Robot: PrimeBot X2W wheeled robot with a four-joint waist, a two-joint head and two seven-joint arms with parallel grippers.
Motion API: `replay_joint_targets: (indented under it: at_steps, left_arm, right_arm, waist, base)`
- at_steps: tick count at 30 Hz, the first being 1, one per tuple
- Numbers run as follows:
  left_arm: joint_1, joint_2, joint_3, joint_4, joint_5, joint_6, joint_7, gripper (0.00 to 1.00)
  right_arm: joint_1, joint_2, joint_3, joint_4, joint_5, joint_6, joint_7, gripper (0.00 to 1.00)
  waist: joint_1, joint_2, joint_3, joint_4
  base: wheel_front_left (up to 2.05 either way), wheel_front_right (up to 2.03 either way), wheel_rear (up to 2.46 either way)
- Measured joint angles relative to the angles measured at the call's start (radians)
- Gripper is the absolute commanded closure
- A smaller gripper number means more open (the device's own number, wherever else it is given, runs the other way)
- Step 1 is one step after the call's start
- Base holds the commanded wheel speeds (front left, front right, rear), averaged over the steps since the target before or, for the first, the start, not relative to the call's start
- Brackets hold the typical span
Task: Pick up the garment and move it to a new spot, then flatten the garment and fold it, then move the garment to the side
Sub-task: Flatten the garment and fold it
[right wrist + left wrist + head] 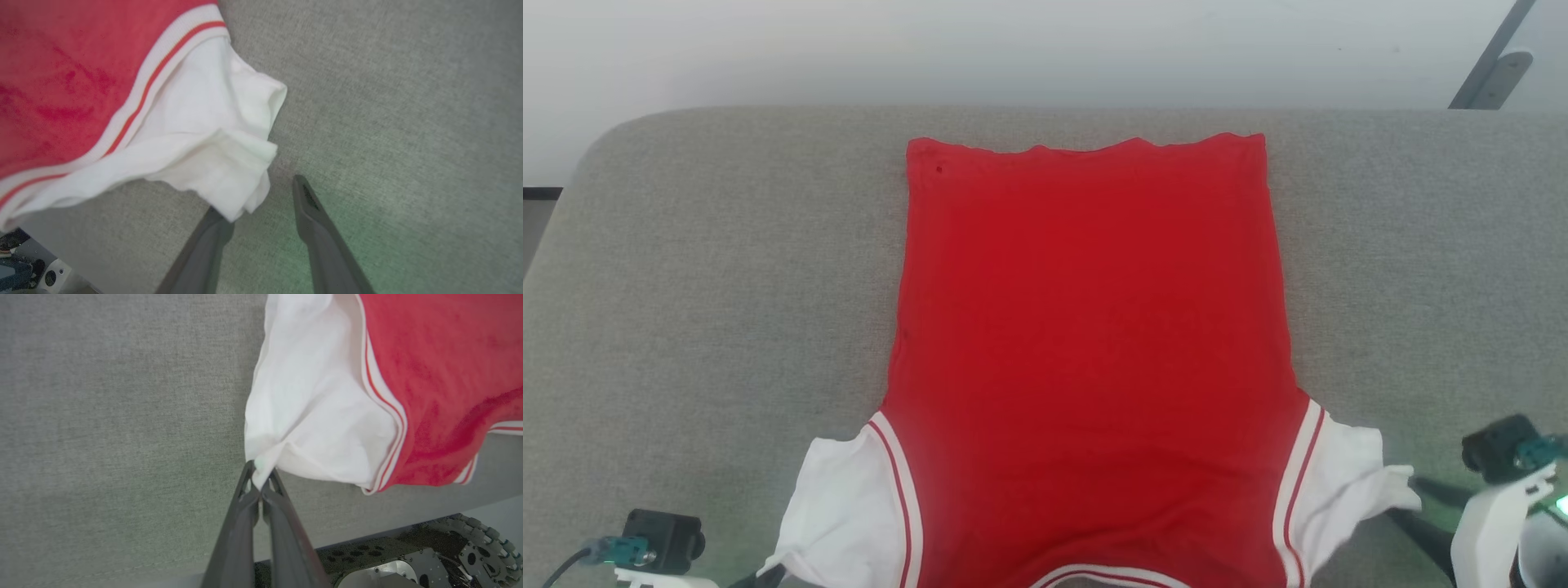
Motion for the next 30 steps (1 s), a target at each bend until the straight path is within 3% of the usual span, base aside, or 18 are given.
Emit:
replay_joint_targets:
  at_steps: [7, 13, 19, 30]
  left_arm:
    - [-0.011, -0.022, -0.001, -0.018, 0.009, 0.003, -0.013, 1.00]
    - [-0.071, -0.060, -0.011, -0.030, 0.036, -0.004, -0.015, 1.00]
    - [-0.150, -0.110, -0.033, -0.014, 0.077, -0.036, 0.002, 1.00]
    - [-0.291, -0.215, -0.069, 0.059, 0.133, -0.118, 0.006, 1.00]
  right_arm:
    - [-0.015, 0.040, -0.166, -0.061, 0.027, -0.001, 0.086, 0.00]
    - [-0.184, 0.171, -0.318, -0.075, -0.155, 0.000, 0.134, 0.00]
    - [-0.415, 0.325, -0.372, 0.116, -0.290, -0.001, 0.172, 0.00]
    - [-0.798, 0.376, -0.405, 0.561, -0.441, 0.000, 0.250, 0.00]
  waist:
    - [0.0000, 0.0000, -0.004, 0.011]
    - [0.0000, 0.0000, 0.027, 0.034]
    - [0.0000, 0.0000, 0.067, 0.072]
    - [0.0000, 0.0000, 0.169, 0.172]
  base:
    - [0.00, 0.00, 0.00]
    - [0.00, 0.00, 0.00]
    - [0.00, 0.00, 0.00]
    - [0.00, 0.00, 0.00]
